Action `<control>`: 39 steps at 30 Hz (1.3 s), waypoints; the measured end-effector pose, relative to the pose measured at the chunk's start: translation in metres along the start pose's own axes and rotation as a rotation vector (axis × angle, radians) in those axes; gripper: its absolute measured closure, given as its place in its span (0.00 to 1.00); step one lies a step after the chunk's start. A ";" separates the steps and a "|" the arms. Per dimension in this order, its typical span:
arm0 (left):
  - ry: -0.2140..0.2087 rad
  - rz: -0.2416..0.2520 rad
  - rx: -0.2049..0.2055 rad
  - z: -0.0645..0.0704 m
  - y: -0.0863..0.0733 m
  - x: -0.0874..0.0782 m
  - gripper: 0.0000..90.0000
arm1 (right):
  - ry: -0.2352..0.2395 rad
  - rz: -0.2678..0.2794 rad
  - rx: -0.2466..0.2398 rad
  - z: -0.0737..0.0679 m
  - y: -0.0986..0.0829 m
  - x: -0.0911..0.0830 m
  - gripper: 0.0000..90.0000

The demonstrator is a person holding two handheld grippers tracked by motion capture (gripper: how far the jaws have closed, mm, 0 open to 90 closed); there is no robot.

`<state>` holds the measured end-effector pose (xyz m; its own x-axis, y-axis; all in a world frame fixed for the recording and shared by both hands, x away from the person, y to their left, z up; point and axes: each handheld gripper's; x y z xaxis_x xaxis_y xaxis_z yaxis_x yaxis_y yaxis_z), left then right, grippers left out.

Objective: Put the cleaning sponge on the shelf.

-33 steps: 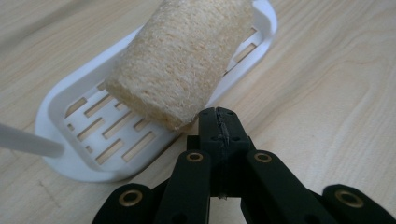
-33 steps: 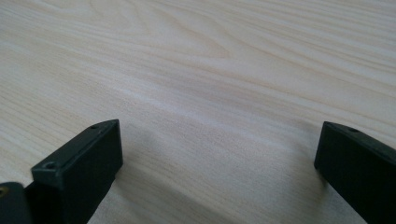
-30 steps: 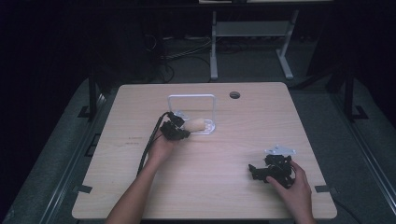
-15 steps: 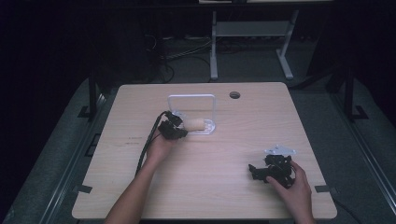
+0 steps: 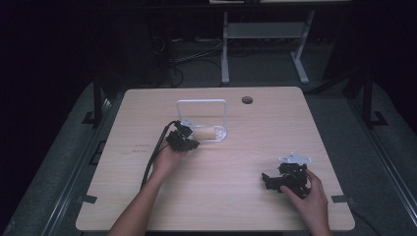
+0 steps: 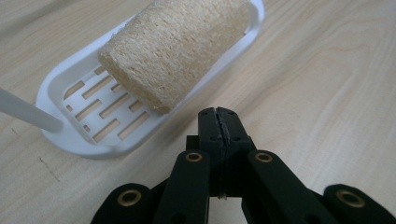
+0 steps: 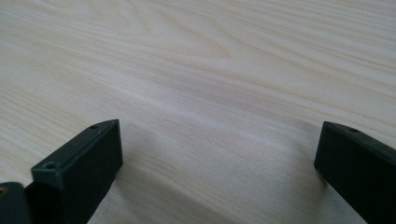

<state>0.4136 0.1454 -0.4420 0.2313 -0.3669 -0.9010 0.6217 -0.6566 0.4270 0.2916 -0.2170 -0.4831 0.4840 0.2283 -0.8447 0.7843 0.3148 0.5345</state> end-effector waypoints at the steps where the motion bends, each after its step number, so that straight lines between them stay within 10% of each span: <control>1: -0.001 0.001 0.002 0.001 -0.001 -0.001 0.98 | 0.000 0.000 0.000 0.000 0.000 0.000 0.01; 21: 0.036 0.043 0.007 0.012 -0.029 -0.027 0.24 | 0.000 0.000 0.000 0.000 0.000 0.000 0.01; 39: 0.071 0.124 -0.002 0.016 -0.083 -0.057 0.19 | 0.000 0.000 0.000 0.000 0.000 0.000 0.01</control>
Point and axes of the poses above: each handheld gripper's, and its own axes: x roughly forward along the jaws, y roughly out of its top, z roughly to its right, and after that the axes turned 12 degrees about -z, right-handed
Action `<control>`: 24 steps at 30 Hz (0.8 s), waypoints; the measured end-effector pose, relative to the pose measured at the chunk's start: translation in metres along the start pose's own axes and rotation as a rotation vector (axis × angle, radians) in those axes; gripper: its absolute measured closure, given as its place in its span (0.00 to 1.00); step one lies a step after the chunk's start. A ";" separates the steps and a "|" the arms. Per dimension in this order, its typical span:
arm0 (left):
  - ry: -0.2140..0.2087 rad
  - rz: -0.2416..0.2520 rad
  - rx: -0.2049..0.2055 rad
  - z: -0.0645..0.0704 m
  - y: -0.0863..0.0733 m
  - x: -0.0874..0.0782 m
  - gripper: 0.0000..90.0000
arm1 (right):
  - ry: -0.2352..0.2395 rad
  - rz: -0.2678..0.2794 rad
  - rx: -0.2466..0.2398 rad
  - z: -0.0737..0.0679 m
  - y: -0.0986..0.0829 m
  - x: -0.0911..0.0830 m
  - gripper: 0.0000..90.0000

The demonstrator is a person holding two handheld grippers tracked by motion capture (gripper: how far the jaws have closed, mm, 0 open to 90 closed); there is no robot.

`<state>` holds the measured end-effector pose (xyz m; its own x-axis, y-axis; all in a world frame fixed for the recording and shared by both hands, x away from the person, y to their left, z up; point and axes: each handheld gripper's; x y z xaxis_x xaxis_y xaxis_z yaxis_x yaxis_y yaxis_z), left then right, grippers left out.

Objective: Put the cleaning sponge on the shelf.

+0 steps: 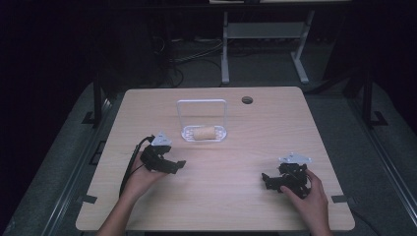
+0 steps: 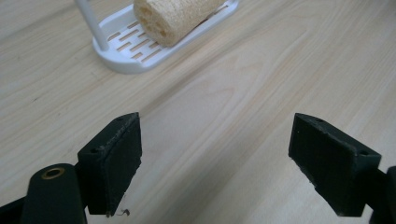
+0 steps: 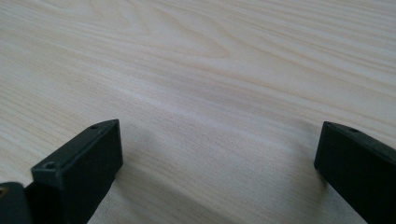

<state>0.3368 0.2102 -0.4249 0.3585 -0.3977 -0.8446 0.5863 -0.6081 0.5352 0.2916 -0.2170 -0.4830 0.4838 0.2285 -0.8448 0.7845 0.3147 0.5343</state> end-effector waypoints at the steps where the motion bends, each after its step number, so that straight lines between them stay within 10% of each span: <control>1: 0.008 0.004 0.001 0.000 -0.003 -0.001 0.19 | 0.000 0.000 0.000 0.000 0.000 0.000 0.01; 24: 0.058 -0.005 -0.043 0.007 -0.083 -0.022 0.19 | 0.001 0.001 0.003 0.000 0.000 0.000 0.01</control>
Point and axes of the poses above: each handheld gripper's, and its own axes: x roughly forward along the jaws, y roughly out of its top, z roughly to its right, and after that the axes turned 12 degrees about -z, right-handed
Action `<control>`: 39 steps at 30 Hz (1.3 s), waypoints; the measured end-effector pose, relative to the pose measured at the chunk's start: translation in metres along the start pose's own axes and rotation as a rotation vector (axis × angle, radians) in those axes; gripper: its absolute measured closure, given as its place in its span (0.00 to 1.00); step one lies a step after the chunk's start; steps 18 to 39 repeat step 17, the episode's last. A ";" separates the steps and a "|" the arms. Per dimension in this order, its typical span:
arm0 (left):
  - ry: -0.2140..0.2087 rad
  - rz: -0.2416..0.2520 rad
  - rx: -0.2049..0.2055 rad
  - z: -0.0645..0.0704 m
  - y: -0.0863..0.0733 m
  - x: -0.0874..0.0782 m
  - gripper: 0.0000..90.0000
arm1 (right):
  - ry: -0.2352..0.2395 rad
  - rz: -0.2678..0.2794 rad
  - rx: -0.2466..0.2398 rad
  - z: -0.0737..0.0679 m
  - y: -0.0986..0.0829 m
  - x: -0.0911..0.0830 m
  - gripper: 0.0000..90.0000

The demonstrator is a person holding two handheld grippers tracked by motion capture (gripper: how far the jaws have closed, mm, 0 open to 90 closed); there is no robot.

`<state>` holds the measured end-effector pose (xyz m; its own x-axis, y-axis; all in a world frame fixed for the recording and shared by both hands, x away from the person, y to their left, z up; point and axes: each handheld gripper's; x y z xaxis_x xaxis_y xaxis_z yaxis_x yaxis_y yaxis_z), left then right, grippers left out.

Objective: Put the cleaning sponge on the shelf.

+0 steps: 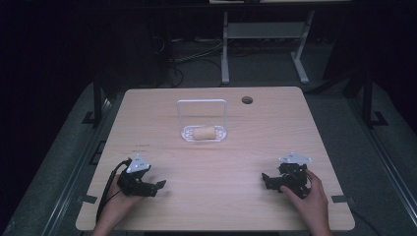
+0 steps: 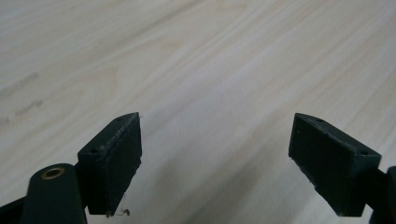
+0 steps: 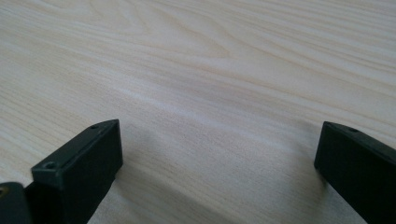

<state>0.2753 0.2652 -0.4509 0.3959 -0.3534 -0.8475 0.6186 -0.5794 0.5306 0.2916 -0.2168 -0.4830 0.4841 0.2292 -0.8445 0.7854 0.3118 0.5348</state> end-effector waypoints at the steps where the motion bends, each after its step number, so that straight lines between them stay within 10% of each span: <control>1: -0.003 0.002 0.000 0.000 -0.003 0.000 0.19 | 0.000 0.000 -0.001 0.000 0.000 0.000 0.01; 39: 0.004 -0.014 -0.005 -0.007 -0.026 0.007 0.14 | -0.001 -0.002 -0.001 0.000 0.000 0.000 0.01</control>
Point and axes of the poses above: each handheld gripper's, and its own axes: x roughly forward along the jaws, y roughly out of its top, z roughly to its right, and after that the axes turned 12 degrees about -z, right-handed
